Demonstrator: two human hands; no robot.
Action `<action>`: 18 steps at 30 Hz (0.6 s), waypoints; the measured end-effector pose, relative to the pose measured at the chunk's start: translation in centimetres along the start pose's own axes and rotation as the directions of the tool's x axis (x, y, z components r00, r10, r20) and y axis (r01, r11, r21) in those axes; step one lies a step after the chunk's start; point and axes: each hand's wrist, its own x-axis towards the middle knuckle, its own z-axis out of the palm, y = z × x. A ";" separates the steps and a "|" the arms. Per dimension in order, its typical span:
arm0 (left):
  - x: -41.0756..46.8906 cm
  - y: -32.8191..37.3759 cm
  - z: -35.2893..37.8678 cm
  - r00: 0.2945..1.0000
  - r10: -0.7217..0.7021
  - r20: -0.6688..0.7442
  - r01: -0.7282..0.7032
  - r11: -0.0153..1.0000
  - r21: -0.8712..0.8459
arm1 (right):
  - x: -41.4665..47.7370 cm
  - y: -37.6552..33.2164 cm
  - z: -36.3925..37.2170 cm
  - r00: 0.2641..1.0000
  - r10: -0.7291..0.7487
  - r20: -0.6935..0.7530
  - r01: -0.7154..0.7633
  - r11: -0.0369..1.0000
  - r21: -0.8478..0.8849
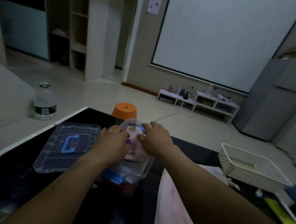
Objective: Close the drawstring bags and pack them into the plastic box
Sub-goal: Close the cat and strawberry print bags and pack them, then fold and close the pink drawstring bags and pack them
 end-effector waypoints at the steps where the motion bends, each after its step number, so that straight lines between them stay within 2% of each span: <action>1: 0.1 0.7 0.1 1.000 0.002 0.009 -0.002 1.000 0.017 | -1.1 1.1 -0.5 1.000 -0.005 -0.014 0.005 1.000 -0.008; 5: 0.0 3.3 0.1 0.999 0.043 0.012 -0.043 0.999 0.022 | -5.7 5.5 -2.3 0.999 0.044 -0.026 -0.045 0.999 -0.009; 10: -0.8 10.1 1.1 0.984 0.171 -0.051 -0.176 0.978 -0.115 | -13.0 13.7 -2.0 0.970 0.242 -0.011 -0.241 0.970 0.006; 14: -1.7 15.9 4.9 0.954 0.266 0.141 -0.218 0.933 -0.286 | -17.8 19.5 0.1 0.913 0.407 0.019 -0.406 0.905 0.128; 18: -1.4 18.6 10.1 0.899 0.188 0.395 -0.082 0.960 -0.269 | -20.3 22.9 3.2 0.839 0.529 0.126 -0.543 0.808 0.230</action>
